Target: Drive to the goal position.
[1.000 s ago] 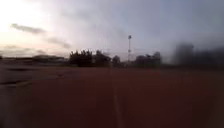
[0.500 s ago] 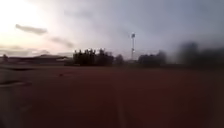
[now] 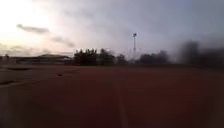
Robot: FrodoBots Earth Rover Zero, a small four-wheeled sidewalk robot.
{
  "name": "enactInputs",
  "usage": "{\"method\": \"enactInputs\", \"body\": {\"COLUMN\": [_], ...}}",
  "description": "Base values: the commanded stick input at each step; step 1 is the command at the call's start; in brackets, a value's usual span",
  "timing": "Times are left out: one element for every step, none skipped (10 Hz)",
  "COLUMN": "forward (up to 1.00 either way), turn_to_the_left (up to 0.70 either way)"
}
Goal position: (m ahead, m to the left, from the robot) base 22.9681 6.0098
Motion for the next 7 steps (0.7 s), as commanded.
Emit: {"method": "enactInputs", "body": {"forward": [0.70,0.70,0.70,0.70,0.70,0.70,0.70], "turn_to_the_left": [0.00,0.00,0.02,0.02,0.02,0.02,0.02]}}
